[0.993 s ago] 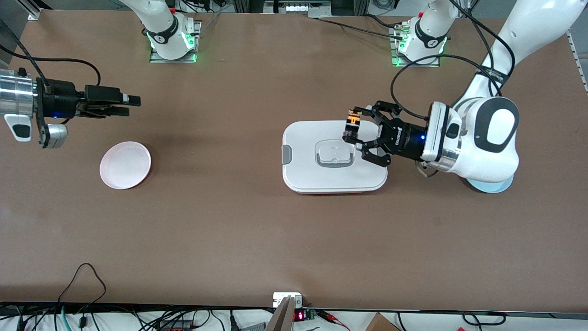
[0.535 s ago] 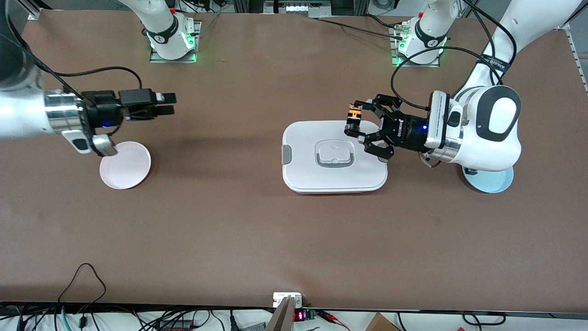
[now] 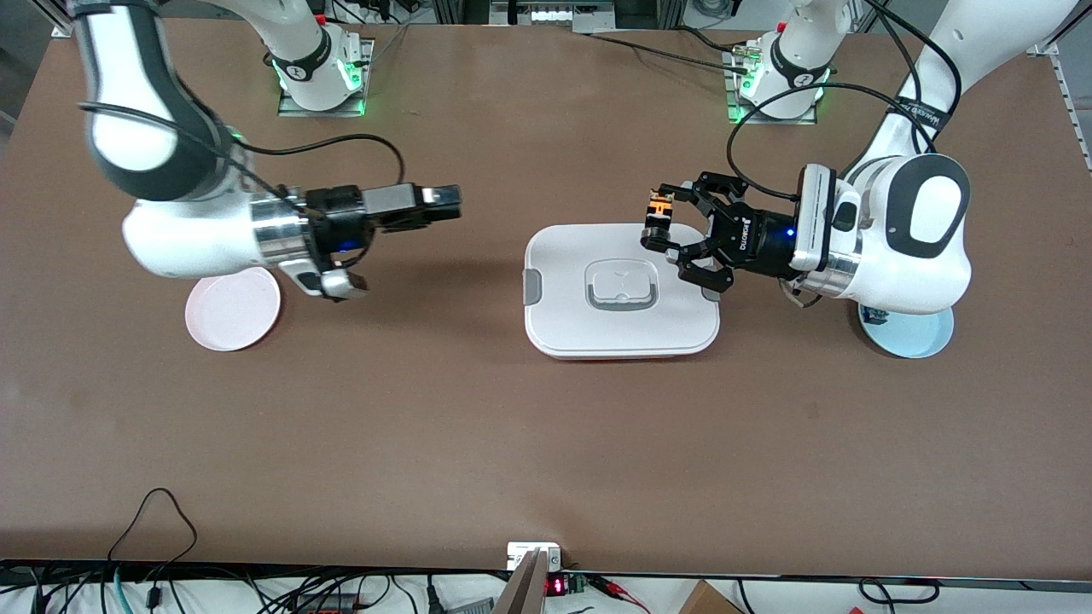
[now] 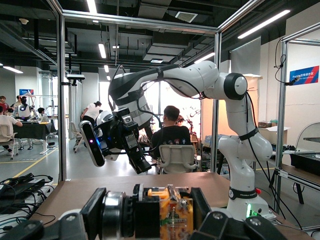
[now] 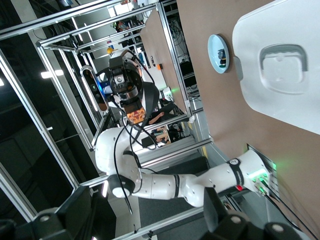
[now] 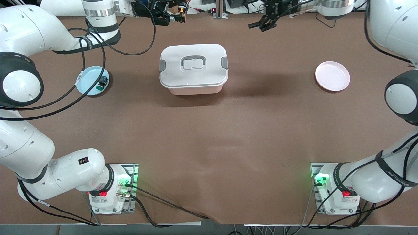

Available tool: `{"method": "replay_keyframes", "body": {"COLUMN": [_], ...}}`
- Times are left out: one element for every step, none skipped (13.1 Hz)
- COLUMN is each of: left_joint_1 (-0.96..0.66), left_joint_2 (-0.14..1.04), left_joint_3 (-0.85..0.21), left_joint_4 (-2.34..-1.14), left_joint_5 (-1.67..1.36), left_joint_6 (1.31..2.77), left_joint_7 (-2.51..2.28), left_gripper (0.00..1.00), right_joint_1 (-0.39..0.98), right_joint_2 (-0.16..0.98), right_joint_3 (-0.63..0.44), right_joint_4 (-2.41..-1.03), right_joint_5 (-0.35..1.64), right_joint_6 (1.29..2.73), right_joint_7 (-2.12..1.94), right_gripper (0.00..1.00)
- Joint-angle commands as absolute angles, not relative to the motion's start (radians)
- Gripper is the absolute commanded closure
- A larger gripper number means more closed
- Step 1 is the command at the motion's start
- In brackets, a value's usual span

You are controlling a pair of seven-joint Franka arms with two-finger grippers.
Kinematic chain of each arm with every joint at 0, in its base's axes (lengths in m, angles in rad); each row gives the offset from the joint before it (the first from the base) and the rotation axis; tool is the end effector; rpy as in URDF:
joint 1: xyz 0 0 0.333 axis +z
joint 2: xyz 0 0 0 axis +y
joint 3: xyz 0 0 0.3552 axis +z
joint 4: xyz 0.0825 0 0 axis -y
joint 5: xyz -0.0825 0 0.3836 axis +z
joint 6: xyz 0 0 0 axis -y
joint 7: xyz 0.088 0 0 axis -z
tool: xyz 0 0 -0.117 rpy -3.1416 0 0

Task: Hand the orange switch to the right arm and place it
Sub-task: 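Reach the right gripper toward the orange switch held by the left gripper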

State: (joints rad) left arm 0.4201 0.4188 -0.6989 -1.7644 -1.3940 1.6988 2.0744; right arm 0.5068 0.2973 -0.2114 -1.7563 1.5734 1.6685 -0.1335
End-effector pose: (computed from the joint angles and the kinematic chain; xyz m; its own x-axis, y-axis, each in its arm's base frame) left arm 0.6123 -0.2157 0.4786 0.0206 0.0448 0.9988 -0.9777 0.2099 0.0108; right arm 0.5826 0.3068 0.4948 0.9295 0.1690 -0.3278 -0.3010 -0.1661 -0.9390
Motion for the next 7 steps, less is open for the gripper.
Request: {"method": "replay_keyframes", "body": {"left_joint_1": [0.439,0.439,0.439,0.439,0.436,0.434,0.433], "left_joint_2": [0.382,0.382,0.382,0.382,0.382,0.382,0.382], "left_joint_3": [-0.712,-0.712,-0.712,-0.712,-0.712,-0.712,-0.712], "left_joint_4": [-1.801,-1.801,-1.801,-1.801,-1.801,-1.799,-1.799], "left_joint_5": [-1.428,-1.43,-1.431,-1.44,-1.442,-1.443,-1.45], "left_joint_6": [1.707,1.707,1.709,1.709,1.709,1.71,1.712], "left_joint_7": [2.106,2.105,2.105,2.105,2.105,2.105,2.105], "left_gripper": [1.0,1.0,1.0,1.0,1.0,1.0,1.0], "right_joint_1": [0.601,0.645,0.697,0.736,0.756,0.771,0.779], "right_joint_2": [0.29,0.307,0.317,0.328,0.345,0.369,0.399], "right_joint_3": [-0.219,-0.221,-0.219,-0.219,-0.219,-0.219,-0.219], "right_joint_4": [-1.752,-1.749,-1.734,-1.709,-1.682,-1.642,-1.605], "right_joint_5": [1.676,1.739,1.791,1.804,1.81,1.819,1.822], "right_joint_6": [1.756,1.787,1.843,1.918,1.983,2.017,2.026], "right_joint_7": [-0.146,-0.156,-0.158,-0.158,-0.158,-0.16,-0.188], "right_gripper": [0.0,0.0,0.0,0.0,0.0,0.0,0.0]}}
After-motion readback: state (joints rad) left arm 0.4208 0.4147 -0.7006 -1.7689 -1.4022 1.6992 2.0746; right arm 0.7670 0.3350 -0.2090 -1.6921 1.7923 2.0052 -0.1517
